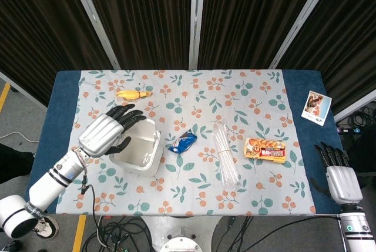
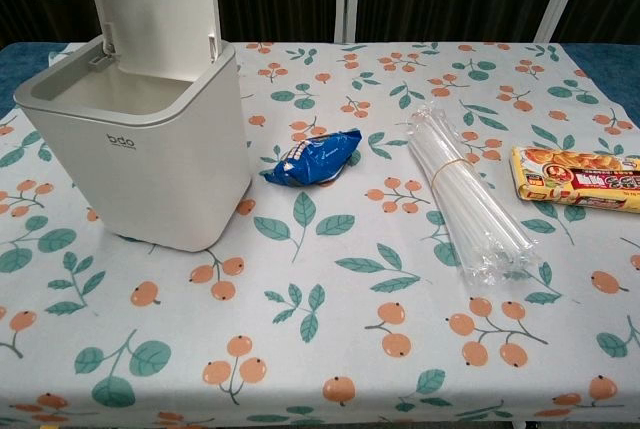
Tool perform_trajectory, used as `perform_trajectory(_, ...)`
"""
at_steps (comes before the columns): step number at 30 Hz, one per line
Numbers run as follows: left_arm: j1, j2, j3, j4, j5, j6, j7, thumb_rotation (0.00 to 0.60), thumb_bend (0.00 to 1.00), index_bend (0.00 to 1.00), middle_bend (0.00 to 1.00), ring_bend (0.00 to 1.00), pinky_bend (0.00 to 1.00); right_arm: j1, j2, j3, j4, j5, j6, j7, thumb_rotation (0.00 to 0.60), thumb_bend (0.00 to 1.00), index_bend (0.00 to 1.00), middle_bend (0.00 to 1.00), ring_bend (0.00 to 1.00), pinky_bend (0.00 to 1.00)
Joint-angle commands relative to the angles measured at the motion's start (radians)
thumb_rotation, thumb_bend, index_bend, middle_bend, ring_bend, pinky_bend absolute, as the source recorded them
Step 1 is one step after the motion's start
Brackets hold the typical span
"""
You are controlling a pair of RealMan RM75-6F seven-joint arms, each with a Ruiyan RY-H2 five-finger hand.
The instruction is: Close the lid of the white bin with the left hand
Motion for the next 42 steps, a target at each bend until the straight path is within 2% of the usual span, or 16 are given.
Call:
perform_trajectory(1,-0.011,-0.003,0.001,0.0,-0.021,-0.011,0.013,0.597,0.51,0.15,0.15,0.05,0.16,0.0,-0.001,0.0,0.002,0.0,0.0,0.001,0.6,0.19,0.0,0.0,0.0,0.0)
perform_trajectory(14,-0.011,0.016,0.023,-0.037,-0.032,0.004,0.033,0.587,0.51,0.15,0.26,0.05,0.16,-0.001,-0.008,0.001,0.017,0.005,-0.004,0.012,0.6,0.2,0.0,0.0,0.0,0.0)
perform_trajectory(28,0.063,0.06,0.111,-0.107,0.031,0.061,0.051,0.581,0.51,0.15,0.27,0.05,0.16,0.004,-0.017,-0.003,0.02,0.0,-0.014,0.005,0.6,0.2,0.0,0.0,0.0,0.0)
perform_trajectory(31,0.078,0.062,0.127,-0.112,0.049,0.077,0.048,0.568,0.51,0.15,0.27,0.05,0.16,0.005,-0.018,-0.004,0.017,-0.001,-0.015,0.0,0.6,0.2,0.0,0.0,0.0,0.0)
perform_trajectory(38,0.112,0.079,0.16,-0.124,0.087,0.105,0.022,0.485,0.51,0.15,0.28,0.05,0.16,0.007,-0.019,-0.005,0.014,0.0,-0.02,-0.006,0.6,0.2,0.0,0.0,0.0,0.0)
perform_trajectory(42,0.133,0.078,0.184,-0.12,0.106,0.117,0.013,0.474,0.51,0.15,0.28,0.05,0.16,0.008,-0.022,-0.006,0.016,-0.001,-0.023,-0.008,0.6,0.2,0.0,0.0,0.0,0.0)
